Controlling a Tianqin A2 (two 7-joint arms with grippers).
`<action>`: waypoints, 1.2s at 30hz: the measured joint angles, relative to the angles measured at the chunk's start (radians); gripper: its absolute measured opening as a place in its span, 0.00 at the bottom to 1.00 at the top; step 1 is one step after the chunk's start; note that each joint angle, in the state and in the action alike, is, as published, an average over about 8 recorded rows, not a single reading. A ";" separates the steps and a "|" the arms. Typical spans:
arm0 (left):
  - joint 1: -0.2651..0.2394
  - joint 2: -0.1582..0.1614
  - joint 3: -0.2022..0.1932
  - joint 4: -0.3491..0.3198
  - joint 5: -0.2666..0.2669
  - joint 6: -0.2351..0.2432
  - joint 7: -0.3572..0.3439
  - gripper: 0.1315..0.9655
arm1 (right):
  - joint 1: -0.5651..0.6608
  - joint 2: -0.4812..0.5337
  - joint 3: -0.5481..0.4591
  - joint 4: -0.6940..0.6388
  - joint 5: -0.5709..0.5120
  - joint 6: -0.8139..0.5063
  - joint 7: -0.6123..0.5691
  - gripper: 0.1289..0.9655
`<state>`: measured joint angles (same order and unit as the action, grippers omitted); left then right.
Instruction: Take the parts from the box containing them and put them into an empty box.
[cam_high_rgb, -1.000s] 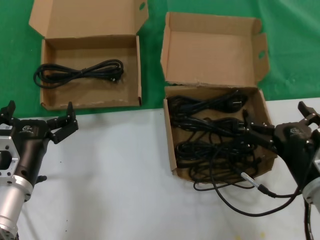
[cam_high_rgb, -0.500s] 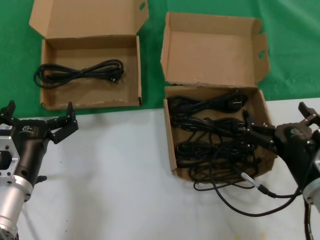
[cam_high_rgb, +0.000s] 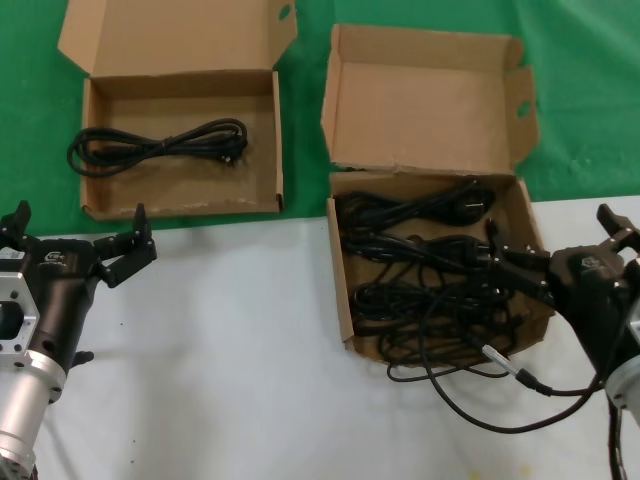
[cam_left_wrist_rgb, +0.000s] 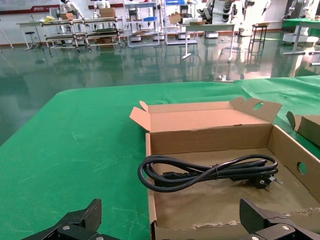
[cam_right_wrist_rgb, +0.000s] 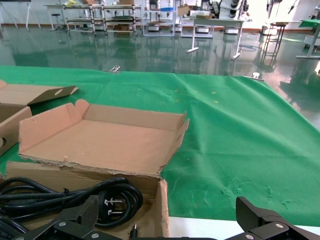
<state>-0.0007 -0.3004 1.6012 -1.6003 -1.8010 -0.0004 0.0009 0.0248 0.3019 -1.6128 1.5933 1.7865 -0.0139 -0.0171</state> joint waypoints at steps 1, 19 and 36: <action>0.000 0.000 0.000 0.000 0.000 0.000 0.000 1.00 | 0.000 0.000 0.000 0.000 0.000 0.000 0.000 1.00; 0.000 0.000 0.000 0.000 0.000 0.000 0.000 1.00 | 0.000 0.000 0.000 0.000 0.000 0.000 0.000 1.00; 0.000 0.000 0.000 0.000 0.000 0.000 0.000 1.00 | 0.000 0.000 0.000 0.000 0.000 0.000 0.000 1.00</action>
<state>-0.0007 -0.3004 1.6012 -1.6003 -1.8010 -0.0004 0.0009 0.0248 0.3019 -1.6128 1.5933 1.7865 -0.0139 -0.0171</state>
